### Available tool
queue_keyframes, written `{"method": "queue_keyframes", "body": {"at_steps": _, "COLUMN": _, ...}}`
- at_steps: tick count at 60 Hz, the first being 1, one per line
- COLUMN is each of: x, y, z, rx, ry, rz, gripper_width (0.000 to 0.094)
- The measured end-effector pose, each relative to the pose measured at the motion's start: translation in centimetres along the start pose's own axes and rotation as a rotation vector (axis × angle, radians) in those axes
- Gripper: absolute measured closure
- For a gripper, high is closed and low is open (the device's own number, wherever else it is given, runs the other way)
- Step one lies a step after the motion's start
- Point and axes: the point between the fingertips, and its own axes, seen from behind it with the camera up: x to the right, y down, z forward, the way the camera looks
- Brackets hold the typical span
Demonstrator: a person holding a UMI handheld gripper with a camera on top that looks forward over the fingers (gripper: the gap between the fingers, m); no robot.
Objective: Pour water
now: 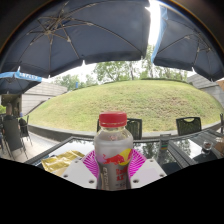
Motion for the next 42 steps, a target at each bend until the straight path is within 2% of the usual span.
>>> {"method": "queue_keyframes", "body": {"at_steps": 4, "x": 1.0, "y": 2.2, "z": -0.1, "rx": -0.022, "ry": 0.026, "rz": -0.026, "gripper_width": 0.0616}}
{"method": "queue_keyframes", "body": {"at_steps": 11, "x": 0.3, "y": 5.2, "z": -0.1, "rx": -0.059, "ry": -0.019, "rz": 0.002, "gripper_width": 0.0614}}
{"method": "queue_keyframes", "body": {"at_steps": 19, "x": 0.6, "y": 7.8, "z": -0.5, "rx": -0.099, "ry": -0.011, "rz": -0.045, "gripper_width": 0.0599}}
{"method": "queue_keyframes", "body": {"at_steps": 21, "x": 0.6, "y": 7.4, "z": -0.4, "rx": -0.071, "ry": -0.020, "rz": -0.044, "gripper_width": 0.0595}}
{"method": "queue_keyframes", "body": {"at_steps": 31, "x": 0.7, "y": 7.5, "z": -0.5, "rx": -0.077, "ry": -0.028, "rz": -0.007, "gripper_width": 0.0584}}
{"method": "queue_keyframes", "body": {"at_steps": 34, "x": 0.8, "y": 7.5, "z": -0.4, "rx": -0.085, "ry": -0.024, "rz": -0.014, "gripper_width": 0.0545}}
{"method": "queue_keyframes", "body": {"at_steps": 39, "x": 0.8, "y": 7.8, "z": -0.5, "rx": -0.115, "ry": -0.023, "rz": -0.021, "gripper_width": 0.0431}}
{"method": "queue_keyframes", "body": {"at_steps": 42, "x": 0.8, "y": 8.1, "z": -0.9, "rx": -0.164, "ry": -0.026, "rz": -0.013, "gripper_width": 0.0300}}
